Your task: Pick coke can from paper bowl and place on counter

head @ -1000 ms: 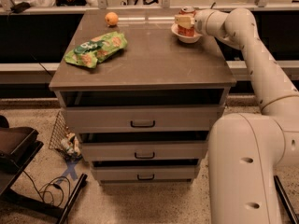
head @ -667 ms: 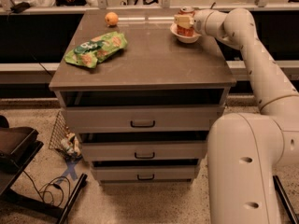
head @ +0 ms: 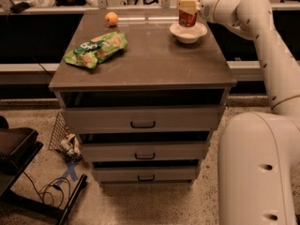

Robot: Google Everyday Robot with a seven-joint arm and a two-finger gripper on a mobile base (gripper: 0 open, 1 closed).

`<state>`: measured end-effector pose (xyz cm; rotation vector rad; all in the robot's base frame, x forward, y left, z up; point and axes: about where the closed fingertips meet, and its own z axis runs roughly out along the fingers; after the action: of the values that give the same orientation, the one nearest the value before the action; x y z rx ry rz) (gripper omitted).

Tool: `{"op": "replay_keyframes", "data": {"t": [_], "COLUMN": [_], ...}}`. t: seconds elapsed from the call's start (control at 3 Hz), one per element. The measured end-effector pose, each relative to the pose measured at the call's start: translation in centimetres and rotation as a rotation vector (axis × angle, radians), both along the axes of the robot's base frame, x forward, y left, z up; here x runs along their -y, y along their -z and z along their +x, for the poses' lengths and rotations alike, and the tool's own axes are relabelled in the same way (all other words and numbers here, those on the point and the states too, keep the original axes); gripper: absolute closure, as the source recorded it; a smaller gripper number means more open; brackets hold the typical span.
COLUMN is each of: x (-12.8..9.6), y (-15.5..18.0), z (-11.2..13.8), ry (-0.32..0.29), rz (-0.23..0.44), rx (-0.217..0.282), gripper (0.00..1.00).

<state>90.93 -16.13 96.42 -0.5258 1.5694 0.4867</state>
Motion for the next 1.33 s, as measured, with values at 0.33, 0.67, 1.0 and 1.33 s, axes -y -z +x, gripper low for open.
{"op": "replay_keyframes", "data": {"t": [0.33, 0.67, 1.0, 1.33], "x": [1.5, 2.5, 1.9, -1.1], "y": [-4.5, -8.7, -8.9, -3.4], "z": [-3.7, -10.0, -15.5, -18.3], "ry": [-0.012, -0.035, -0.066, -0.123], "rz": [0.009, 0.003, -0.001, -0.03], "rx": [0.058, 0.126, 0.14, 0.067], "gripper": [1.0, 1.0, 1.0, 1.0]}}
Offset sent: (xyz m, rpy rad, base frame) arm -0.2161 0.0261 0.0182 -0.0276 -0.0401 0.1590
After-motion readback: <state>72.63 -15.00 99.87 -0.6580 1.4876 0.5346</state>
